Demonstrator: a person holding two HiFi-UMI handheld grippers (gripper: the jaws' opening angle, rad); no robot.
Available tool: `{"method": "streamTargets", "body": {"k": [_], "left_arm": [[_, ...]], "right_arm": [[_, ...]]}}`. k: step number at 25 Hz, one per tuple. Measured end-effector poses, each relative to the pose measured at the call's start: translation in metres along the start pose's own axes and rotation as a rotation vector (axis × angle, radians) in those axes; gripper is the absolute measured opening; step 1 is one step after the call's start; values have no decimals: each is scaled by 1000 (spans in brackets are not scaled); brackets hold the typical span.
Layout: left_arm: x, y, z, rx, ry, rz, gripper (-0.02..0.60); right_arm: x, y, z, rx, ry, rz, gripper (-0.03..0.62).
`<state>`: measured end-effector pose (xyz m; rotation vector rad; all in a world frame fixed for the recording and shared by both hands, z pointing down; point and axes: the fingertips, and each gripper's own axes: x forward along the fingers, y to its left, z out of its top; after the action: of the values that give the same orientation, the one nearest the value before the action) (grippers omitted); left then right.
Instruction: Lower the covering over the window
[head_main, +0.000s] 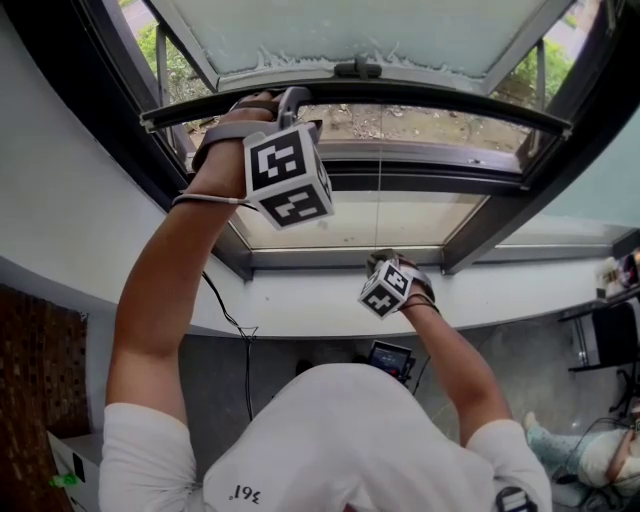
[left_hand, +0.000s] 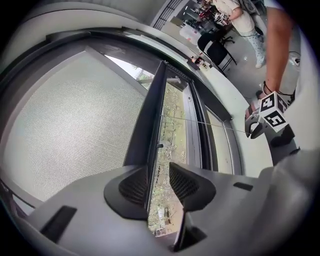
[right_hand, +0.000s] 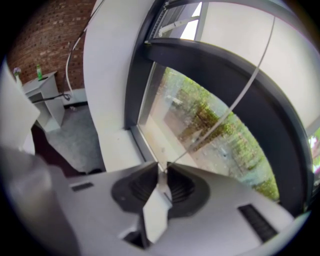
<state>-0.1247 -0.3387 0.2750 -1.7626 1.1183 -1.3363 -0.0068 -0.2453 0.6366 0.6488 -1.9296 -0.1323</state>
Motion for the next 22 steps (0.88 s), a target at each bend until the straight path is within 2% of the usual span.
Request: {"method": "streamTargets", "body": {"k": [4,13,22], "left_arm": [[7,-16,-4,12,22,-38,132],[18,-46,-13,-30,37,-126,132],[20,-52,-14,-23,48,-135,135]], "right_arm": [[7,10,-13,-13,34,21,61],[18,24,-39,-1,86,49,61],[21,31,-38,-3,85,63,61]]}}
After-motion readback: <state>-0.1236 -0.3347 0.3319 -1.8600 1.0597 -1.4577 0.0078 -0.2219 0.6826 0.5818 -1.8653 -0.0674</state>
